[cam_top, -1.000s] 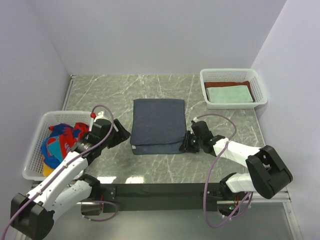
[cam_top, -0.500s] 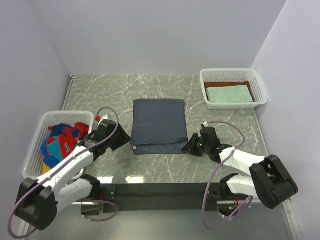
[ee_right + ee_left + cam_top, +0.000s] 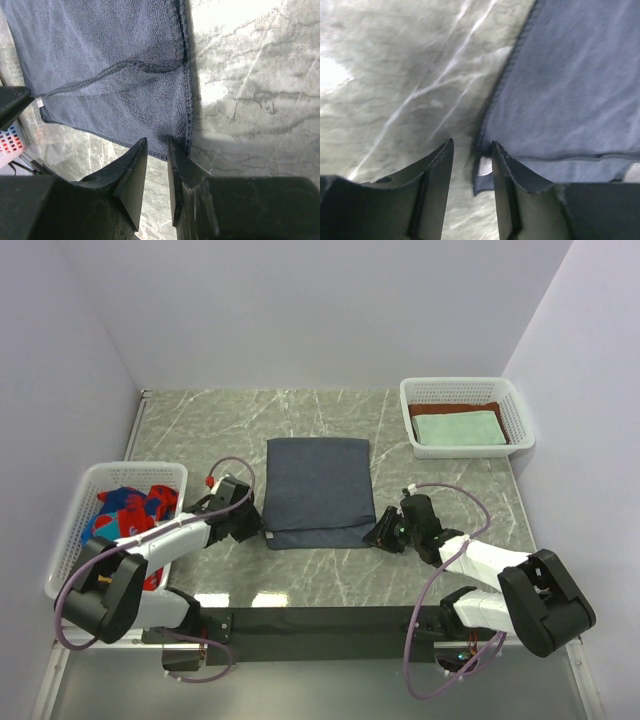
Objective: Fold and stack the towels
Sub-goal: Fold the towel
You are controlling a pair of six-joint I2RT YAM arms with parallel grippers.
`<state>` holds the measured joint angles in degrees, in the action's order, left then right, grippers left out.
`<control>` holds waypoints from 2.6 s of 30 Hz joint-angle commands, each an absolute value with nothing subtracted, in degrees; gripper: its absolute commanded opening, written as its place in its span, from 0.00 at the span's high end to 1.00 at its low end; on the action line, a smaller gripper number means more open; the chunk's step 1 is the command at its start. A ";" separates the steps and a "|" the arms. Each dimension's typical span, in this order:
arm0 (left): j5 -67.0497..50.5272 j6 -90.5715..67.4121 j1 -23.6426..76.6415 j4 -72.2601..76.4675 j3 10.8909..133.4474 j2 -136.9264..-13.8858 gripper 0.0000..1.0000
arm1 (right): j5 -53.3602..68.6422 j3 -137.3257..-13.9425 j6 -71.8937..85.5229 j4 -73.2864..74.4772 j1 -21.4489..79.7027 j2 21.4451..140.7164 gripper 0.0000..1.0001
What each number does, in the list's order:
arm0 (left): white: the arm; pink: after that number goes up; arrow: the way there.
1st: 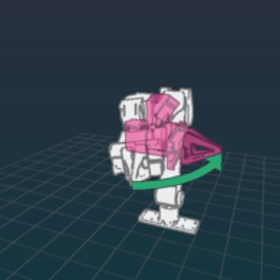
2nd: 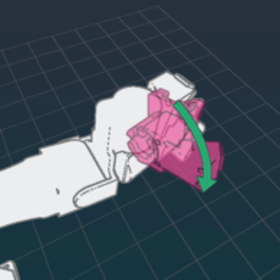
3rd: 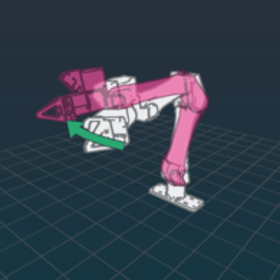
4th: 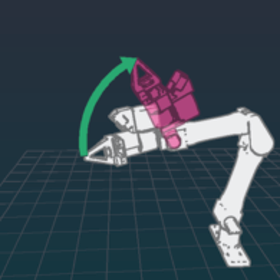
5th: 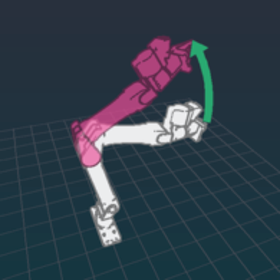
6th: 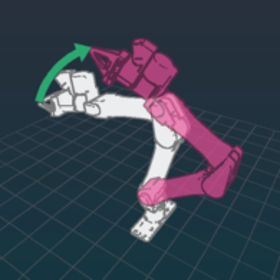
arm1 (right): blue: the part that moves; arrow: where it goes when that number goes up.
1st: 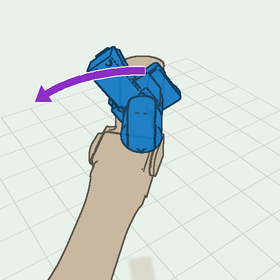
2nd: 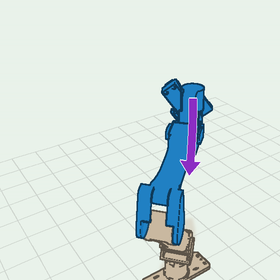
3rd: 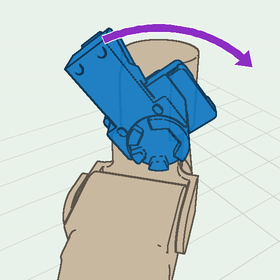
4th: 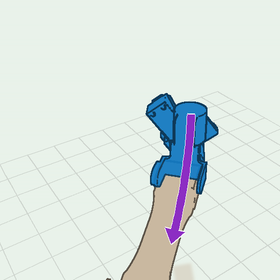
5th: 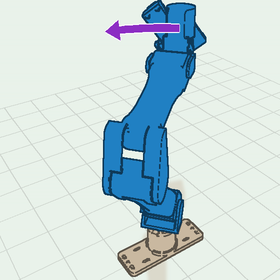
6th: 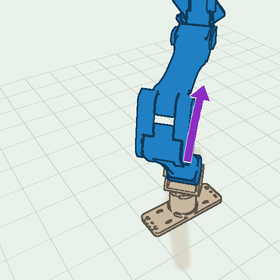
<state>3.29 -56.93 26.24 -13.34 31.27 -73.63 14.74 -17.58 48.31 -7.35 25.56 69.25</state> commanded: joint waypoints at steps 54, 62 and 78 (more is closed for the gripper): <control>2.64 -54.41 27.86 -7.47 32.08 -70.05 0.93 | -7.65 -51.94 50.19 22.68 28.30 80.76 0.54; 1.93 -54.32 27.77 -6.77 31.82 -70.75 0.93 | -4.93 -53.96 49.04 20.39 29.62 88.24 0.54; 2.37 -54.32 27.95 -7.47 31.90 -70.84 0.93 | -2.46 -44.84 49.48 19.95 31.64 85.44 0.65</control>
